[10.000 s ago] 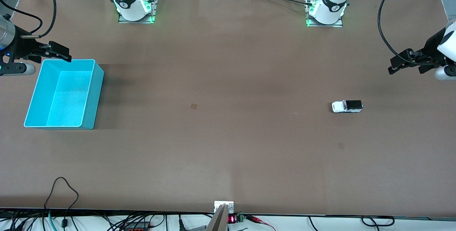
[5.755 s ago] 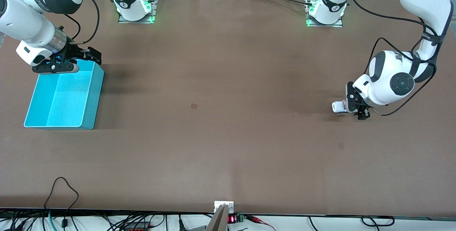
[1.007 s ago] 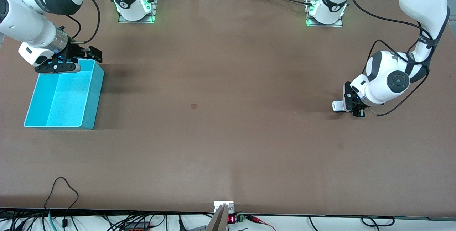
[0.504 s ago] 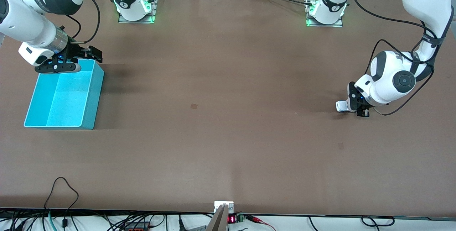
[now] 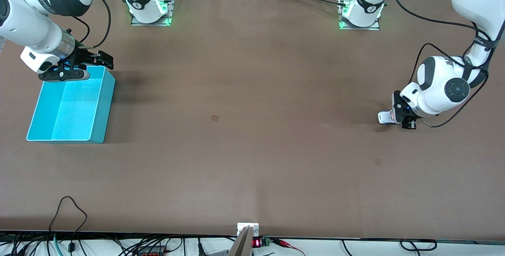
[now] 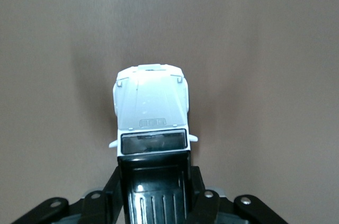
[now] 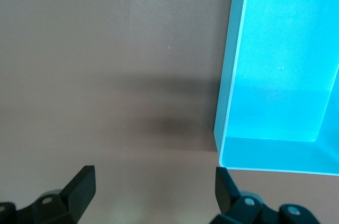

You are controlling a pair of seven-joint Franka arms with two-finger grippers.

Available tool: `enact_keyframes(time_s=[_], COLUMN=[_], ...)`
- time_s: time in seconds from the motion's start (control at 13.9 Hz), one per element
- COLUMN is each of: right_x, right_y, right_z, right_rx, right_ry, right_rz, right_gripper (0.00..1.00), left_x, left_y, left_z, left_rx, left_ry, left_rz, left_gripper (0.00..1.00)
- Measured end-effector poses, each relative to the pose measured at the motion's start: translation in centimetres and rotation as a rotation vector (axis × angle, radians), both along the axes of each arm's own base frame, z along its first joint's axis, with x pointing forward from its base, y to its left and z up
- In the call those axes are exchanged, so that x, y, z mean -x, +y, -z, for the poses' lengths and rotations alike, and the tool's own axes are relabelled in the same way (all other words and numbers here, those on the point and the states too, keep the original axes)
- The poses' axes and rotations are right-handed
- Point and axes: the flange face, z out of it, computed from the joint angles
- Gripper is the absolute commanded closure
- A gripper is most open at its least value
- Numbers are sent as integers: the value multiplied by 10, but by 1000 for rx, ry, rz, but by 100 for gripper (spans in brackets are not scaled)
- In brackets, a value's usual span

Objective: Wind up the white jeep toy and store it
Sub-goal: 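Drag the jeep backward along the table with the left gripper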

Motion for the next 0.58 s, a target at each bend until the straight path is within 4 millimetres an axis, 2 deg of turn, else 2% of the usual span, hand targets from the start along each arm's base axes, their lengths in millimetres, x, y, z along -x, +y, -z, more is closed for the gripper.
enact_keyframes(time_s=[0.58], right_x=[0], right_y=[0], right_z=[0], right_rx=[0], right_ry=[1], right_rz=[0], right_gripper=[0], left_x=[3], left_y=[42], left_z=[1], left_rx=[-37], left_ry=[-2], left_rz=[16], left_gripper=[73])
